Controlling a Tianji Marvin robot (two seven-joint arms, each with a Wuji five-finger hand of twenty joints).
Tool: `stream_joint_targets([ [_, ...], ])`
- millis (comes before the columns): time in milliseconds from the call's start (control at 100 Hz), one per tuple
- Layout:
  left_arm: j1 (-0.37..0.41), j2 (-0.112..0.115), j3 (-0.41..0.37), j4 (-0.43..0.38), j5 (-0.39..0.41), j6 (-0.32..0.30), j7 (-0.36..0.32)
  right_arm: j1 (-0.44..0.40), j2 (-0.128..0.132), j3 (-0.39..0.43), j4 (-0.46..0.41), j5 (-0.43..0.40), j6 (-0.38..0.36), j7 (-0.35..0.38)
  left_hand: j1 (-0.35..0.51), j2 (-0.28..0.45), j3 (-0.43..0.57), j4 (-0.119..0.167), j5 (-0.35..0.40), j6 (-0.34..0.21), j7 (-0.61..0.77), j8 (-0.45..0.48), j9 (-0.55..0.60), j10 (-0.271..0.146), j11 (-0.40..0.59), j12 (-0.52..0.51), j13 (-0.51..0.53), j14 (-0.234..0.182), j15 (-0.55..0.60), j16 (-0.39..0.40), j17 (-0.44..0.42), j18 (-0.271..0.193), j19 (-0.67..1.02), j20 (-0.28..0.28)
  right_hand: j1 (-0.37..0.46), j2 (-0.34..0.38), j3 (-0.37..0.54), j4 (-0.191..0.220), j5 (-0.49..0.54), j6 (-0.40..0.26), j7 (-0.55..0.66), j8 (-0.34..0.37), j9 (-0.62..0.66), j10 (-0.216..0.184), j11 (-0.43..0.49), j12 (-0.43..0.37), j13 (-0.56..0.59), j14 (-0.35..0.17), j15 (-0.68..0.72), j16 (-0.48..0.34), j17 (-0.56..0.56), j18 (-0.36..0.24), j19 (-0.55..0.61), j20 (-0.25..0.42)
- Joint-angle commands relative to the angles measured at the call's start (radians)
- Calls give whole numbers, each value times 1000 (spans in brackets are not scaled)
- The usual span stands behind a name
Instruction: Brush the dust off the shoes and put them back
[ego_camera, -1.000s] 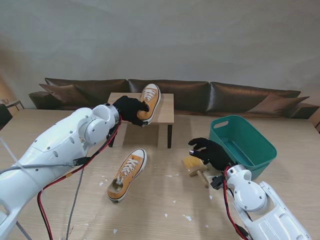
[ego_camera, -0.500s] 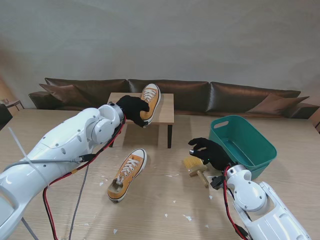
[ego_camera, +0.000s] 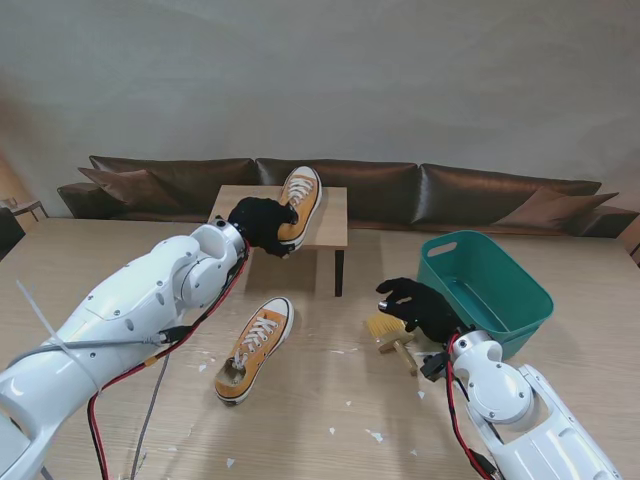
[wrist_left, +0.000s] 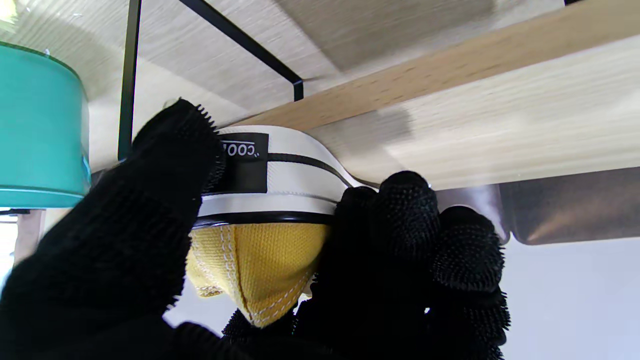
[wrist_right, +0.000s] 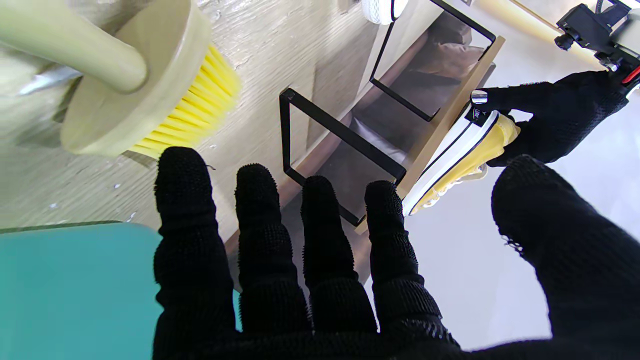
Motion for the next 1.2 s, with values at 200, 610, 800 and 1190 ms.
stream_joint_targets([
  [200, 42, 16, -36, -17, 45, -40, 25, -10, -2, -2, -10, 6, 6, 19, 235, -32, 137, 27, 149, 42, 123, 0, 152, -219, -26, -23, 107, -109, -90, -8, 104, -72, -29, -68, 5, 32, -8, 21, 12, 5, 11, -7, 25, 16, -2, -8, 20, 4, 1, 8, -383, 6, -23, 26],
  [610, 125, 37, -159, -158, 131, -79, 40, -9, -3, -3, -9, 13, 8, 20, 236, -36, 139, 24, 154, 44, 121, 0, 162, -218, -31, -21, 123, -109, -104, 5, 122, -68, -32, -72, 5, 36, -10, 21, 14, 7, 11, -9, 28, 18, -2, -8, 22, 5, 1, 8, -380, 9, -27, 30],
  [800, 190, 52, -227, -261, 174, -106, 6, -8, -4, -4, -8, 13, 8, 18, 236, -34, 139, 24, 154, 44, 121, 1, 163, -218, -32, -20, 121, -107, -107, 9, 121, -68, -32, -72, 6, 37, -9, 21, 14, 8, 11, -10, 29, 21, -2, -8, 22, 7, 1, 8, -378, 8, -29, 31],
  [1190, 338, 73, -356, -473, 257, -140, -70, -14, -4, -2, -11, 24, 8, 23, 234, -33, 137, 23, 154, 44, 120, 1, 162, -219, -33, -16, 125, -111, -108, 17, 122, -70, -32, -72, 6, 40, -9, 21, 12, 8, 11, -11, 28, 20, -3, -8, 21, 8, 0, 8, -379, 9, -32, 34],
])
